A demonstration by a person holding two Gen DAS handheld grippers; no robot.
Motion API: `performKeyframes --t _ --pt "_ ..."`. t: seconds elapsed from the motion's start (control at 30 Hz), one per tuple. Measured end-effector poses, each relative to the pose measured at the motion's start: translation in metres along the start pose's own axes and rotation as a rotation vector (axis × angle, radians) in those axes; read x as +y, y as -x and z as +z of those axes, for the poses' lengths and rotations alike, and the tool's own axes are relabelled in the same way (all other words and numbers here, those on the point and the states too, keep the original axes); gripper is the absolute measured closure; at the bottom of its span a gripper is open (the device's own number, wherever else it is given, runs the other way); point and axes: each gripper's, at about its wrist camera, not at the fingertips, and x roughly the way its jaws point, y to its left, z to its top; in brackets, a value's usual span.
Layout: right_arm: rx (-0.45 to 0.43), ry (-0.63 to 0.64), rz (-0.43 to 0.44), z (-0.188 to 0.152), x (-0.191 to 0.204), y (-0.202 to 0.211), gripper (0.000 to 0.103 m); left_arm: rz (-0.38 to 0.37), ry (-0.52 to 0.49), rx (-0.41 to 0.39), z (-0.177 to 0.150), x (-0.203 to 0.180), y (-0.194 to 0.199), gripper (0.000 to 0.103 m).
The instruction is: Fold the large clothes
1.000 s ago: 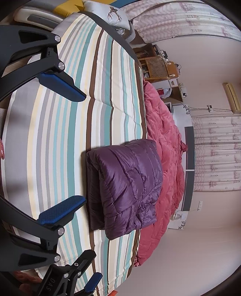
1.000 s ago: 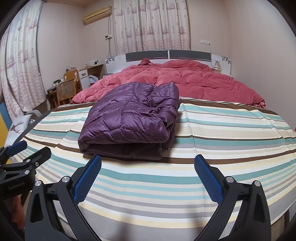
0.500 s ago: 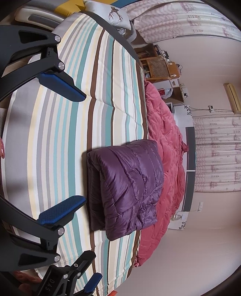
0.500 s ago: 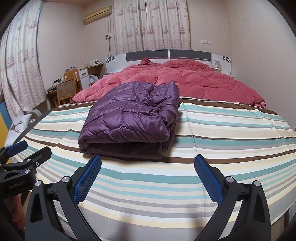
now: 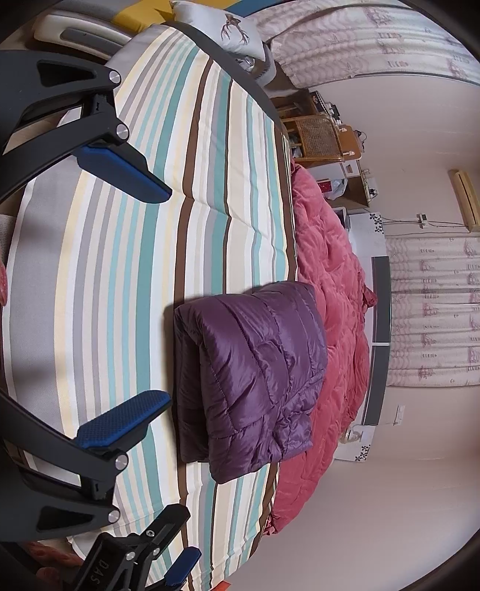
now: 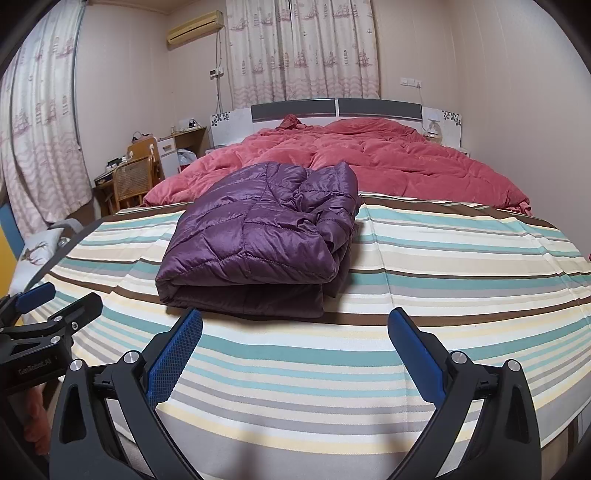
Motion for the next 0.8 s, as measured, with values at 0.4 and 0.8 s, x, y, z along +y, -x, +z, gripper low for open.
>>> performKeyframes --t 0.4,0.8 --pt "0.007 -0.002 0.001 -0.0003 0.0006 -0.0007 0.003 -0.013 0.037 0.030 -0.0011 0.0048 -0.0043 0.002" --pt "0.011 -0.001 0.002 -0.0008 0.0011 -0.0007 0.003 0.001 0.047 0.041 -0.0022 0.0048 -0.0063 0.002"
